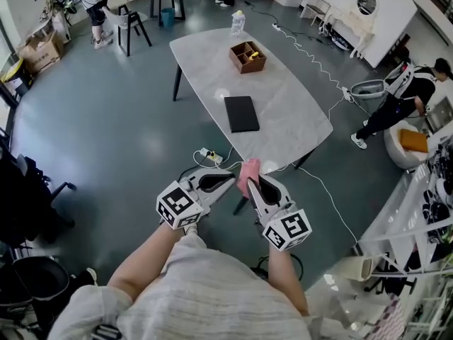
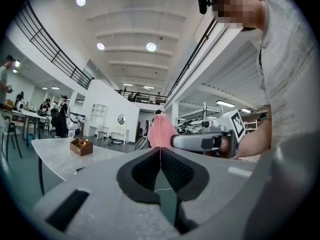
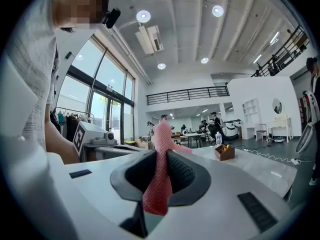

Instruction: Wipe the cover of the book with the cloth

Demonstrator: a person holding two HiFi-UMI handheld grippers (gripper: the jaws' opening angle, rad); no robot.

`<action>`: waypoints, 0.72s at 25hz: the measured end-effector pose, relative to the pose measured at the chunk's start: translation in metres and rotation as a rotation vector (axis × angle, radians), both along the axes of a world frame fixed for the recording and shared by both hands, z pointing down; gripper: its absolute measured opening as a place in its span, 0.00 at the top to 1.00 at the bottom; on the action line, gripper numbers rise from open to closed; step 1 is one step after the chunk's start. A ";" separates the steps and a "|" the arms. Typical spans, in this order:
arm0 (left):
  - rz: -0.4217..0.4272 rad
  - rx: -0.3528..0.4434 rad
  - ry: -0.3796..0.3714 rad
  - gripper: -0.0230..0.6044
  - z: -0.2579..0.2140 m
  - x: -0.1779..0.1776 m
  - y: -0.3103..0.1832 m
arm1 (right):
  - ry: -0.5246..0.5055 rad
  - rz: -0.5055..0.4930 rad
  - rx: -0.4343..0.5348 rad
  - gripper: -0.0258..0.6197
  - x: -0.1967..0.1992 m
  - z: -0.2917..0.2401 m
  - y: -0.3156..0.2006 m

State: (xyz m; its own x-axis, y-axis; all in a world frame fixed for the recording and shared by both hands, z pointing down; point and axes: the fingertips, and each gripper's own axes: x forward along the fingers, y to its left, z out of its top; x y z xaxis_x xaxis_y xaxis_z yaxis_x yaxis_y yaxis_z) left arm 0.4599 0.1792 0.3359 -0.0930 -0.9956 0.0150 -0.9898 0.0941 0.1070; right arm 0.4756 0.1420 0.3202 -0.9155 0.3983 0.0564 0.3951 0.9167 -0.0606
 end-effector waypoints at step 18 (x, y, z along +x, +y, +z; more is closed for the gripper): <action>0.040 0.032 -0.019 0.94 -0.003 -0.186 0.012 | 0.021 0.027 0.047 0.87 -0.178 0.002 0.017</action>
